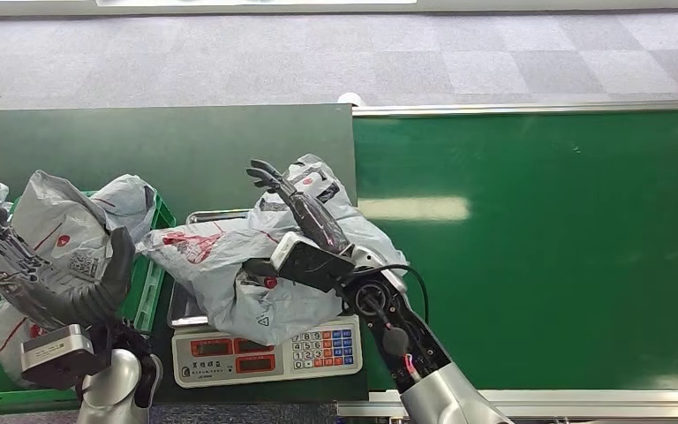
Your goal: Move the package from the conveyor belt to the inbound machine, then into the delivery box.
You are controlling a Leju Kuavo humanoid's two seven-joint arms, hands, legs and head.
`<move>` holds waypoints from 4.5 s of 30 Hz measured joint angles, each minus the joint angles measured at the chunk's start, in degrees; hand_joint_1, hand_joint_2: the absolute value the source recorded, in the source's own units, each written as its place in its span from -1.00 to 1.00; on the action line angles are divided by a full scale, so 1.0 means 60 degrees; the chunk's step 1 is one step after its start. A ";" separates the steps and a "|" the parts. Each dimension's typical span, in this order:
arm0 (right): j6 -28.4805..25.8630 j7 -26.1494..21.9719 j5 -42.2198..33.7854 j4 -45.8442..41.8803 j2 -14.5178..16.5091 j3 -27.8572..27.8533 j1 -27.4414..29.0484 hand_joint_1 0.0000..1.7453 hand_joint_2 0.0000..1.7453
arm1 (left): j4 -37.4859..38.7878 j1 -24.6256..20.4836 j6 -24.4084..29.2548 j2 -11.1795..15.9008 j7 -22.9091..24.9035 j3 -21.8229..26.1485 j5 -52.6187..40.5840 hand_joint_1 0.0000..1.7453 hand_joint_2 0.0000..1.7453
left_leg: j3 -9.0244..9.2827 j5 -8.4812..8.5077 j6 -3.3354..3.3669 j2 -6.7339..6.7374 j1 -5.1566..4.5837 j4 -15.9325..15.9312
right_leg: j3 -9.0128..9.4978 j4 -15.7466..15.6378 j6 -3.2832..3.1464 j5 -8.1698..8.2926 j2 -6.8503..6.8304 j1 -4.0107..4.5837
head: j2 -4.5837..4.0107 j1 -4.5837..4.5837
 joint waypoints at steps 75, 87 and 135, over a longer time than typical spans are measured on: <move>-0.5191 -0.1131 -0.4272 -0.8970 -0.0354 -0.2083 0.4418 -1.00 1.00 | 0.8021 -0.4095 -0.5844 -0.0401 0.6017 -0.3488 -0.5417 1.00 1.00 | 0.0014 -0.0001 0.0000 0.0007 -0.0003 0.0002 | 0.0013 -0.0003 -0.0003 0.0005 0.0016 -0.0005 | 0.0000 -0.0003; -0.5223 -0.1131 -0.4585 -0.9315 -0.0363 -0.2115 0.4647 -1.00 1.00 | 0.6621 -0.3616 -0.3825 -0.0515 0.4044 -0.2550 -0.3329 1.00 1.00 | 0.0009 -0.0002 -0.0001 0.0011 -0.0003 0.0002 | 0.0008 -0.0002 -0.0003 0.0004 0.0017 -0.0004 | 0.0000 -0.0002; -0.4617 -0.1113 -0.5224 -0.8715 -0.0607 -0.2300 0.5097 -1.00 1.00 | -0.0870 -0.1489 0.0277 -0.0123 0.0283 0.3705 -0.4672 0.63 1.00 | 0.0016 -0.0002 -0.0004 0.0014 0.0002 -0.0004 | 0.0004 -0.0001 -0.0012 -0.0006 0.0017 0.0001 | 0.0000 -0.0002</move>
